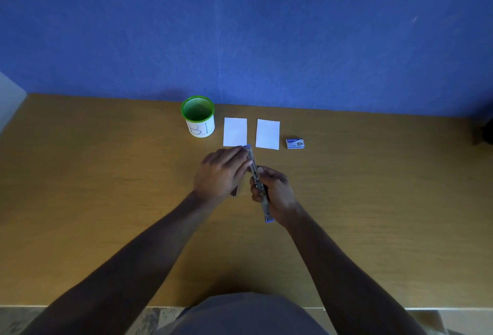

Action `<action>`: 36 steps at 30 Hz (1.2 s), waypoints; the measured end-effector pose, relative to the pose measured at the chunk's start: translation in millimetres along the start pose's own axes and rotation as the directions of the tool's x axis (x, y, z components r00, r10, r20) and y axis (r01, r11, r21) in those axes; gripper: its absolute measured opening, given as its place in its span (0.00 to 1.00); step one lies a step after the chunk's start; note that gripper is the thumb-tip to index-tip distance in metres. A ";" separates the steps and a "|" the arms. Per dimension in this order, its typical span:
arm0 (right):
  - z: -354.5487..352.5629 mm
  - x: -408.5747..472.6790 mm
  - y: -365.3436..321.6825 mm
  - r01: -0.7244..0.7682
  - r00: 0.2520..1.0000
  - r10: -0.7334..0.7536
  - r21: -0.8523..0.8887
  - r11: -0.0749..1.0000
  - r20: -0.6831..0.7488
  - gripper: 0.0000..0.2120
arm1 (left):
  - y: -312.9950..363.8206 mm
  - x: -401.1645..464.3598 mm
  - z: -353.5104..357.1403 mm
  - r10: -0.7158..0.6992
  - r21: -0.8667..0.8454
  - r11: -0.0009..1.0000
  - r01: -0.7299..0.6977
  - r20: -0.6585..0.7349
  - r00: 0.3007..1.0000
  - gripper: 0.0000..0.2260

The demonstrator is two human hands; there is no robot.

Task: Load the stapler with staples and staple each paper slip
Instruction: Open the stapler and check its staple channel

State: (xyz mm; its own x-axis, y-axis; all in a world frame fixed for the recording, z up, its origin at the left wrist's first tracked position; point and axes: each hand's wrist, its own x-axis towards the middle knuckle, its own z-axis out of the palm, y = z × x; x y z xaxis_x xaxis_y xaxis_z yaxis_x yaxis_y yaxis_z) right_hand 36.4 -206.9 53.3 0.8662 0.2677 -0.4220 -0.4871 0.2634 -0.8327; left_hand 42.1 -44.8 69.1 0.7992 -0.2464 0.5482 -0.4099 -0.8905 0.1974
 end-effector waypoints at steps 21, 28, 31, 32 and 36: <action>-2.8 -2.6 -18.2 -0.082 0.997 0.082 -0.008 0.997 0.011 0.12 | -17.1 11.9 -10.3 0.055 -0.218 0.976 0.020 0.332 0.942 0.22; 3.9 -2.6 -15.5 -0.068 0.998 0.069 -0.063 0.996 0.010 0.11 | -10.0 7.2 -13.3 -0.009 -0.151 0.987 0.057 0.301 0.953 0.22; 6.7 -2.8 -16.9 -0.037 0.999 0.037 -0.084 0.996 -0.010 0.11 | -2.1 3.5 -10.9 -0.069 -0.077 0.993 0.095 0.291 0.954 0.25; 7.6 -2.4 -18.3 -0.030 0.999 0.028 -0.087 0.996 -0.016 0.12 | 1.4 3.4 -9.6 -0.100 -0.073 0.989 0.126 0.286 0.953 0.25; 9.5 -0.3 -23.8 -0.005 1.000 0.004 -0.104 0.995 -0.014 0.14 | 7.3 6.1 -7.6 -0.158 -0.103 0.976 0.191 0.265 0.951 0.27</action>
State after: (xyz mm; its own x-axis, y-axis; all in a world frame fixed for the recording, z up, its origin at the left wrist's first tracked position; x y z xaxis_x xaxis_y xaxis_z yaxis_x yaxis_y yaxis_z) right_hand 46.7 -204.4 76.7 0.8657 0.2560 -0.4302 -0.4774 0.1638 -0.8633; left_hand 40.7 -49.9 80.0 0.9415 -0.1951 0.2748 -0.2929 -0.8770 0.3810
